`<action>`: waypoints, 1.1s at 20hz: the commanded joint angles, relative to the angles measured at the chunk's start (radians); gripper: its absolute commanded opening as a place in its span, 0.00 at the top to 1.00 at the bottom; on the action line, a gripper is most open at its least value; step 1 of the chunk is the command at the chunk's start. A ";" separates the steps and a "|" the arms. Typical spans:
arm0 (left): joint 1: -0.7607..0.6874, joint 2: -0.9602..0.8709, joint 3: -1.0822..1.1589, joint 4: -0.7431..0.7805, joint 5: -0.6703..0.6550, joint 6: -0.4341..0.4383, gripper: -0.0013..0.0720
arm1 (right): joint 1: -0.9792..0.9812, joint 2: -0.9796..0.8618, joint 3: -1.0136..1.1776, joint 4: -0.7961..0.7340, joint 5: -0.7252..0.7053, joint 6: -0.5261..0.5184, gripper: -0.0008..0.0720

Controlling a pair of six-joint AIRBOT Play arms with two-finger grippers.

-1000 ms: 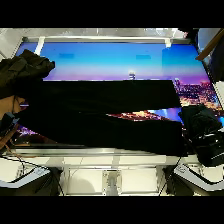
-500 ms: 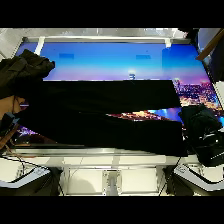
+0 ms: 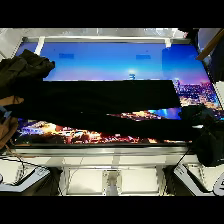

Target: Fold the clothes and pants, and hang the long-sleeved shirts on hangers.

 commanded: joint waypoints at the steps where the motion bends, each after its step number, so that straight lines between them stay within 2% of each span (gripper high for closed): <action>1: -0.063 0.011 0.111 0.034 -0.022 -0.085 0.97 | 0.052 0.008 0.108 0.099 -0.054 0.006 0.98; 4: -0.196 -0.048 0.251 0.200 0.048 -0.235 0.97 | 0.182 -0.090 0.166 0.128 -0.241 0.033 0.98; 7: -0.351 -0.183 0.428 0.430 0.085 -0.402 0.97 | 0.315 -0.277 0.274 0.126 -0.424 0.069 0.98; 8: -0.394 -0.232 0.475 0.492 0.103 -0.455 0.97 | 0.344 -0.349 0.316 0.127 -0.486 0.111 0.98; 11: -0.501 -0.395 0.606 0.681 0.148 -0.611 0.97 | 0.396 -0.537 0.441 0.130 -0.594 0.164 0.98; 13: -0.554 -0.502 0.688 0.754 0.144 -0.651 0.97 | 0.434 -0.642 0.526 0.139 -0.668 0.164 0.98; 16: -0.624 -0.637 0.800 0.769 0.152 -0.657 0.97 | 0.492 -0.766 0.634 0.139 -0.787 0.171 0.98; 19: -0.658 -0.724 0.853 0.796 0.198 -0.741 0.97 | 0.542 -0.867 0.709 0.138 -0.872 0.175 0.98; 22: -0.668 -0.764 0.854 0.809 0.227 -0.769 0.97 | 0.566 -0.925 0.725 0.136 -0.955 0.272 0.98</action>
